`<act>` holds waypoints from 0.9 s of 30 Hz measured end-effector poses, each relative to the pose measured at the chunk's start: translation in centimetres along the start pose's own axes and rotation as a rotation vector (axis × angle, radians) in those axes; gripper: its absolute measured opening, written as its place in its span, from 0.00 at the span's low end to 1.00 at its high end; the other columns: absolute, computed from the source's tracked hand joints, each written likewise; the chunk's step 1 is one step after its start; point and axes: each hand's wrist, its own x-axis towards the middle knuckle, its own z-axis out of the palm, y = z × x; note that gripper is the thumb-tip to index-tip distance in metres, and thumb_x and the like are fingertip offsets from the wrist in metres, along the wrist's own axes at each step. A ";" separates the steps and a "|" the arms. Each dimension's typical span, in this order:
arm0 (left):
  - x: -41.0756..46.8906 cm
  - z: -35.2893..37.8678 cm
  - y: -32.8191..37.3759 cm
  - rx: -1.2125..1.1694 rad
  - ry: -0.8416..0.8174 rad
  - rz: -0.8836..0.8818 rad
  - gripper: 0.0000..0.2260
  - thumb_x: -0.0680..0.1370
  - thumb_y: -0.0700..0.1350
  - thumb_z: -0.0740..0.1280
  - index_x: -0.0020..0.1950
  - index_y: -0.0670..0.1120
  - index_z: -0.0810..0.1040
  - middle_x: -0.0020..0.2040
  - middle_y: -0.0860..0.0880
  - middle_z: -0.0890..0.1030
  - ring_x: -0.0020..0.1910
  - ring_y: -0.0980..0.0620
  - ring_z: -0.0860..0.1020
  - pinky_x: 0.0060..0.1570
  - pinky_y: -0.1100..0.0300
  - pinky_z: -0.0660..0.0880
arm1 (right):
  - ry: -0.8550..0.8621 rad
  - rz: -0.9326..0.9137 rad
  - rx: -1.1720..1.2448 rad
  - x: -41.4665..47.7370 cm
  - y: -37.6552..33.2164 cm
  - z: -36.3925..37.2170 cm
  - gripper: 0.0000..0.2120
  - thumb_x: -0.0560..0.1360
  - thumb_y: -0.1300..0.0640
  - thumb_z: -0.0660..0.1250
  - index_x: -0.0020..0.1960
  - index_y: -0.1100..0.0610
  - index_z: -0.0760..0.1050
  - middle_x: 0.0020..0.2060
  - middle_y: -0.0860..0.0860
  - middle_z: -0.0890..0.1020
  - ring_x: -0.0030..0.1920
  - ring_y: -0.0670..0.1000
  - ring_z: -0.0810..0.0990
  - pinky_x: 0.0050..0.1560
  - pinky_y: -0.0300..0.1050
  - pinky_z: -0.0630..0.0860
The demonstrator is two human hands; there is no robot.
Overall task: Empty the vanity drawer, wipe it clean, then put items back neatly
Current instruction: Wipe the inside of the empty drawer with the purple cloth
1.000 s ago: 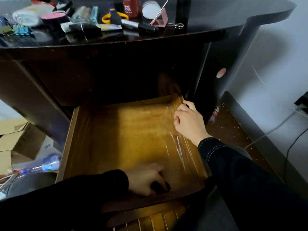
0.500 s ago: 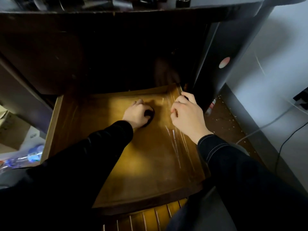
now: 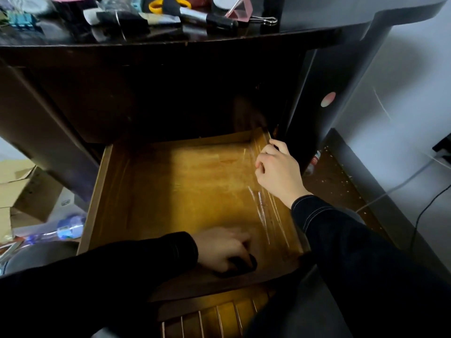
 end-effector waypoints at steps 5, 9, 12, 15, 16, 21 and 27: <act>1.6 -3.5 -7.8 -0.020 0.284 -0.294 0.16 0.79 0.49 0.68 0.66 0.55 0.79 0.61 0.47 0.75 0.61 0.45 0.74 0.59 0.52 0.73 | 0.026 -0.010 0.019 0.2 0.3 0.3 0.06 0.77 0.58 0.65 0.45 0.55 0.81 0.55 0.47 0.80 0.75 0.52 0.64 0.51 0.48 0.76; 3.8 -5.4 -13.1 -0.032 0.489 -0.645 0.17 0.78 0.49 0.68 0.66 0.57 0.78 0.61 0.46 0.73 0.61 0.40 0.73 0.61 0.51 0.73 | 0.030 -0.006 0.021 0.3 0.4 0.4 0.06 0.77 0.58 0.65 0.45 0.55 0.81 0.54 0.47 0.80 0.75 0.52 0.64 0.49 0.46 0.76; 4.8 -5.0 -12.8 -0.033 0.548 -0.689 0.16 0.77 0.47 0.68 0.65 0.55 0.80 0.58 0.46 0.72 0.60 0.40 0.73 0.57 0.50 0.75 | 0.024 -0.006 0.026 0.3 0.4 0.5 0.06 0.77 0.58 0.65 0.45 0.55 0.81 0.55 0.47 0.80 0.75 0.52 0.64 0.49 0.47 0.78; 4.1 -4.0 -10.7 -0.032 0.515 -0.602 0.16 0.77 0.49 0.70 0.65 0.55 0.80 0.57 0.47 0.72 0.59 0.42 0.73 0.54 0.50 0.77 | 0.029 -0.006 0.023 0.3 0.4 0.4 0.06 0.77 0.58 0.66 0.45 0.55 0.81 0.54 0.47 0.80 0.75 0.52 0.64 0.49 0.47 0.78; 3.6 -3.5 -9.6 -0.039 0.475 -0.541 0.16 0.77 0.49 0.70 0.65 0.55 0.80 0.56 0.48 0.72 0.58 0.43 0.74 0.54 0.51 0.77 | 0.031 -0.009 0.019 0.3 0.4 0.4 0.06 0.77 0.58 0.66 0.45 0.55 0.81 0.54 0.47 0.80 0.75 0.52 0.64 0.49 0.47 0.77; 1.1 -0.7 -2.4 -0.139 0.146 -0.159 0.12 0.79 0.49 0.68 0.62 0.57 0.81 0.59 0.48 0.75 0.62 0.45 0.73 0.57 0.56 0.73 | 0.008 0.004 0.005 0.1 0.1 0.2 0.06 0.77 0.58 0.65 0.45 0.56 0.81 0.55 0.47 0.80 0.75 0.53 0.63 0.52 0.50 0.78; 0.6 -0.2 0.7 -0.076 -0.038 0.015 0.21 0.75 0.38 0.67 0.67 0.50 0.79 0.57 0.46 0.71 0.57 0.45 0.68 0.44 0.53 0.68 | 0.000 0.001 -0.020 0.0 0.0 0.0 0.06 0.77 0.58 0.65 0.45 0.55 0.81 0.55 0.47 0.80 0.75 0.52 0.63 0.53 0.49 0.78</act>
